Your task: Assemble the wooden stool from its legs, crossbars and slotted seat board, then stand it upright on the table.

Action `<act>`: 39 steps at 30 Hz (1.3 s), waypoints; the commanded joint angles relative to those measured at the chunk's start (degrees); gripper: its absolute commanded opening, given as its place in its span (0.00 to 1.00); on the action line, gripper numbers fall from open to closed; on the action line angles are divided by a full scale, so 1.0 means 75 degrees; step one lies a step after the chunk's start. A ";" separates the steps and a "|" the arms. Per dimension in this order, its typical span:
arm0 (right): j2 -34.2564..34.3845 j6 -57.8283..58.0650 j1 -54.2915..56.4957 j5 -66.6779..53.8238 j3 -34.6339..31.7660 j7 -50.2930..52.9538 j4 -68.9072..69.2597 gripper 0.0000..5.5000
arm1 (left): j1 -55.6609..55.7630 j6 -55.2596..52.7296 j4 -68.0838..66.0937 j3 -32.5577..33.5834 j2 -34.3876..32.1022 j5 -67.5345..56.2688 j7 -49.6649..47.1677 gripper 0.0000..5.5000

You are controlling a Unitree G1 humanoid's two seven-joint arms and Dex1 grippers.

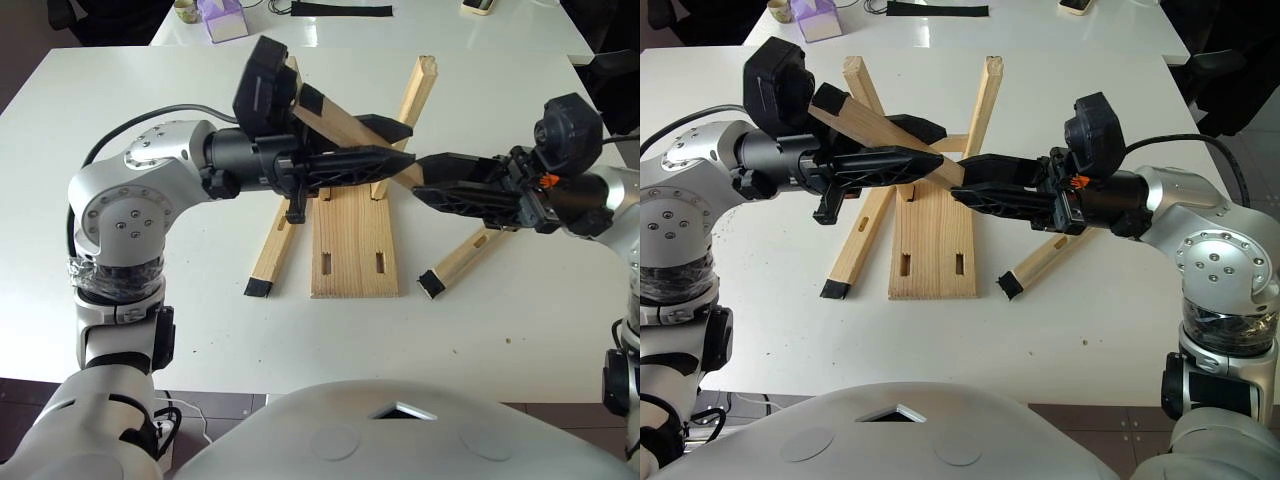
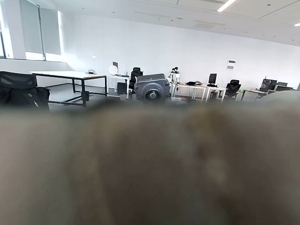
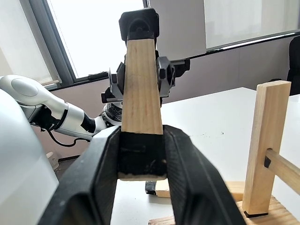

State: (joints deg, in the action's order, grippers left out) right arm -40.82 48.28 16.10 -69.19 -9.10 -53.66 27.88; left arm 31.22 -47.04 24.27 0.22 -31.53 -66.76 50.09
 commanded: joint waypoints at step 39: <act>0.0521 -0.2254 -0.2402 0.3045 0.0024 0.1030 0.0741 0.42 | -0.1775 0.6472 -0.4238 -0.0428 -0.1666 0.6067 0.3915 0.24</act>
State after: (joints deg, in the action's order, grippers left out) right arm -35.22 30.44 -2.75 -47.06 -9.41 -45.49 33.24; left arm 20.07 -1.58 -7.31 -2.62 -45.17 -22.85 80.52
